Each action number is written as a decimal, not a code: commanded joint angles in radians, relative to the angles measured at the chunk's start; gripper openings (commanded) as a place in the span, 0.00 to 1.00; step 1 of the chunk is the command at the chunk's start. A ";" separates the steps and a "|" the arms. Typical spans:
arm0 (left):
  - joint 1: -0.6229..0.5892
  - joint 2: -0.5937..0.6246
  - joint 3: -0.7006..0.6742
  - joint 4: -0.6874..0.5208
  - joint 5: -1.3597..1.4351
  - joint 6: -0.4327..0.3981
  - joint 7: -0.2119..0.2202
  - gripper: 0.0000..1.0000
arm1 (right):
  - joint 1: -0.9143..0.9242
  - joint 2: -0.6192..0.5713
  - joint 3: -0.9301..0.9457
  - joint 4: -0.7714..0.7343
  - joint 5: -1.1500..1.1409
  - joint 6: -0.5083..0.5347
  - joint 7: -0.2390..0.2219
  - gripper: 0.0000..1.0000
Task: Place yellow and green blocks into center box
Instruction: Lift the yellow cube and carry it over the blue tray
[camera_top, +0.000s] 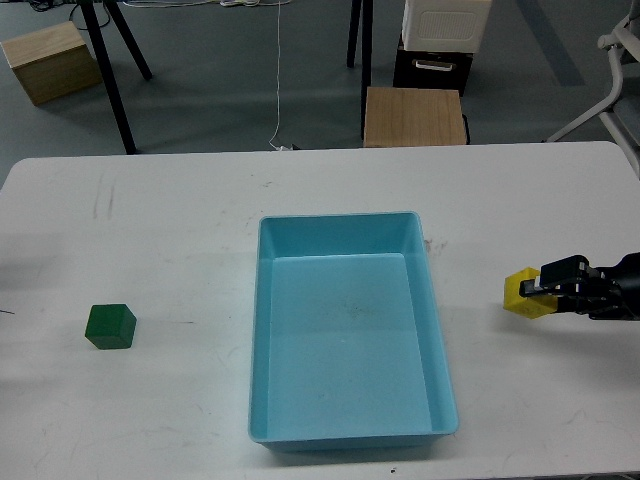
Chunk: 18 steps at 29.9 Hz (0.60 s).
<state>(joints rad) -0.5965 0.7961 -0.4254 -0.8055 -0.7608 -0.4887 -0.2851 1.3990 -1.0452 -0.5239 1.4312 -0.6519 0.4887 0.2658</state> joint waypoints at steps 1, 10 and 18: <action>0.000 0.000 0.004 0.000 0.000 0.000 0.001 1.00 | 0.069 -0.007 0.001 0.041 0.014 0.000 0.001 0.22; 0.004 0.002 0.008 -0.003 0.000 0.000 0.000 1.00 | 0.161 0.076 0.071 0.095 0.083 0.000 0.003 0.22; 0.004 0.011 0.004 -0.004 0.000 0.000 0.000 1.00 | 0.144 0.257 0.071 0.022 0.086 0.000 0.004 0.22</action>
<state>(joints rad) -0.5921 0.8043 -0.4194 -0.8085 -0.7608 -0.4887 -0.2847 1.5626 -0.8483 -0.4493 1.4931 -0.5673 0.4886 0.2701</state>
